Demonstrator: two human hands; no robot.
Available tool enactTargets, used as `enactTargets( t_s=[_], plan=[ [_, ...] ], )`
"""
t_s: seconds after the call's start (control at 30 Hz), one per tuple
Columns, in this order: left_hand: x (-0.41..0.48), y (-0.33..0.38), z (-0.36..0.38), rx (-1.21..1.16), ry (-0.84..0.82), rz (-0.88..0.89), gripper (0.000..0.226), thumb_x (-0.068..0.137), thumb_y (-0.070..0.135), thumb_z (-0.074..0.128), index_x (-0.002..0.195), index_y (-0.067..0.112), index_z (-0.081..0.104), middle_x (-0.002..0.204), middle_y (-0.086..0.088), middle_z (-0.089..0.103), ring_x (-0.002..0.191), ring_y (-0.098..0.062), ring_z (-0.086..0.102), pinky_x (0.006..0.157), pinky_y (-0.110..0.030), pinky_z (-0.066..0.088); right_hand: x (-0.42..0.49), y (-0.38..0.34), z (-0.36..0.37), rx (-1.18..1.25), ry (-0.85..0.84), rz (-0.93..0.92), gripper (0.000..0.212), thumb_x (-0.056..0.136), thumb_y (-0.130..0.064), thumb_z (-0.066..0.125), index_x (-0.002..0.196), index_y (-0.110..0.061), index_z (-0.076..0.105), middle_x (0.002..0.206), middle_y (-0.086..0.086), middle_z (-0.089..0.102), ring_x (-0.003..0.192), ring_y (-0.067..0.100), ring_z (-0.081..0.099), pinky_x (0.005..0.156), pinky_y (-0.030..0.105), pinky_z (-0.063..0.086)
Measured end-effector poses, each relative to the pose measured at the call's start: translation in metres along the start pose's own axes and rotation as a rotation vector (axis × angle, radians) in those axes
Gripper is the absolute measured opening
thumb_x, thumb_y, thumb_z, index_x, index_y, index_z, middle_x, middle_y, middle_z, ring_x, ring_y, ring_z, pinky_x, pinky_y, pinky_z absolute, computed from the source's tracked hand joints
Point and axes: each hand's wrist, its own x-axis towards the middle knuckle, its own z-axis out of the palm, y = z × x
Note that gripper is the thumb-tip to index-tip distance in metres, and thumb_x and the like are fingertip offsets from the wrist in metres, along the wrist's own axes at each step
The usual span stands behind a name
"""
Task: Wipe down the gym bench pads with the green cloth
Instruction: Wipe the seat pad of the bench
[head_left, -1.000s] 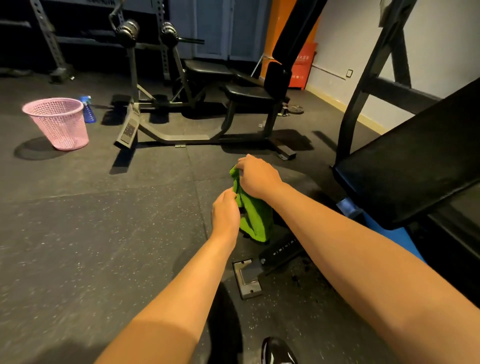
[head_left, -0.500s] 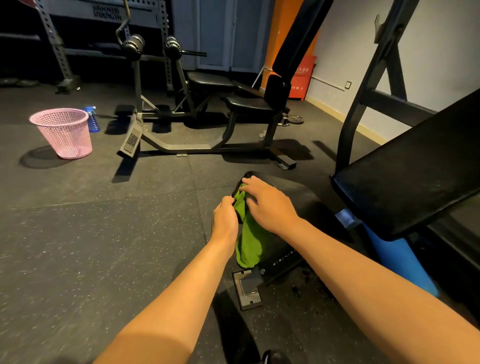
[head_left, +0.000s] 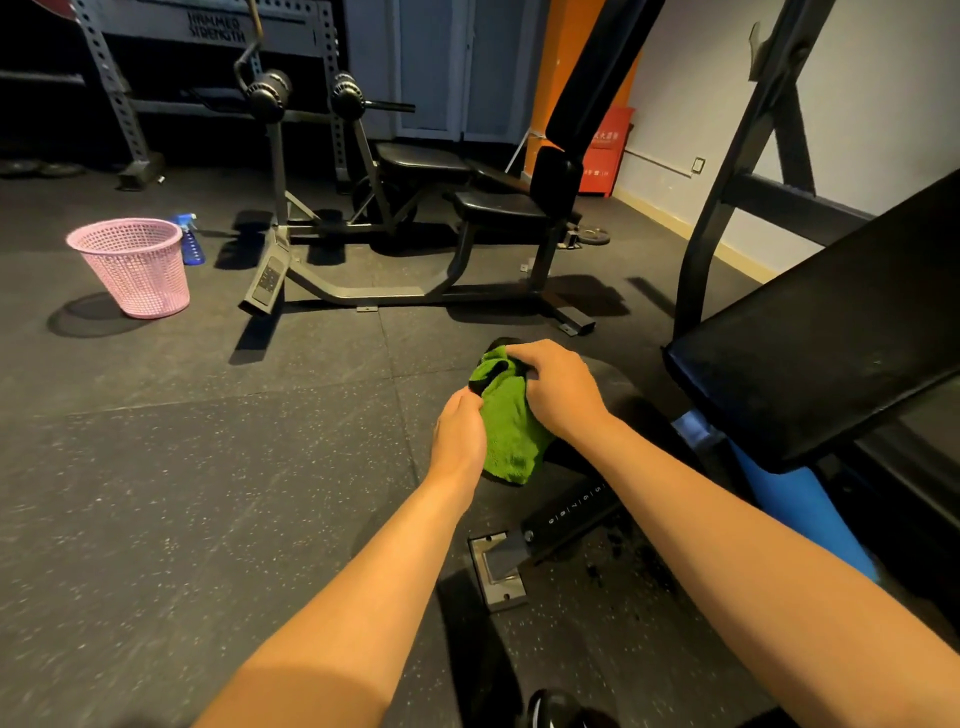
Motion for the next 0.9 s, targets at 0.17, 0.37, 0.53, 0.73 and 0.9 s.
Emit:
enactTargets(
  t_s=[0.17,0.37,0.53,0.73,0.9],
  plan=[
    [0.002,-0.002,-0.001,-0.093,0.011,-0.040,0.036,0.100,0.034,0.036,0.109,0.028,0.070,0.109,-0.002,0.072,0.104,-0.019,0.065,0.089,-0.041,0.054,-0.042,-0.010,0.005,-0.157,-0.136,-0.076,0.061,0.097,-0.057,0.047,0.151,-0.031,0.036,0.163,0.000,0.024,0.151,0.019,0.018,0.118,0.041,0.026],
    [0.017,0.001,-0.006,-0.248,0.052,-0.107,0.027,0.103,0.031,0.036,0.110,0.025,0.062,0.110,-0.001,0.067,0.096,-0.012,0.062,0.071,-0.026,0.045,-0.017,-0.024,0.009,-0.403,-0.147,-0.150,0.053,0.093,-0.038,0.059,0.145,-0.035,0.047,0.165,0.001,0.017,0.151,0.027,0.018,0.110,0.047,0.039],
    [0.031,-0.007,-0.006,-0.192,0.082,-0.104,0.043,0.104,0.045,0.036,0.135,0.026,0.057,0.131,0.002,0.061,0.120,-0.017,0.057,0.100,-0.035,0.046,0.024,-0.040,0.016,-0.472,-0.263,-0.091,0.050,0.093,-0.032,0.062,0.142,-0.028,0.054,0.163,0.002,0.025,0.152,0.024,0.012,0.114,0.048,0.032],
    [0.028,-0.002,-0.001,-0.098,0.079,-0.038,0.051,0.106,0.034,0.032,0.156,0.035,0.027,0.143,0.008,0.045,0.130,-0.014,0.045,0.107,-0.036,0.039,0.055,-0.033,0.014,-0.224,-0.214,0.031,0.030,0.091,-0.022,0.055,0.119,-0.026,0.065,0.122,0.006,0.064,0.111,0.029,0.058,0.078,0.038,0.049],
    [0.007,0.006,0.005,-0.023,0.011,0.060,0.057,0.107,0.024,0.033,0.158,0.041,0.014,0.162,0.003,0.027,0.126,-0.013,0.050,0.095,-0.032,0.036,0.040,-0.020,0.007,0.016,-0.072,0.025,0.050,0.094,-0.010,0.049,0.136,-0.035,0.039,0.114,0.009,0.065,0.094,0.030,0.061,0.074,0.043,0.052]
  ],
)
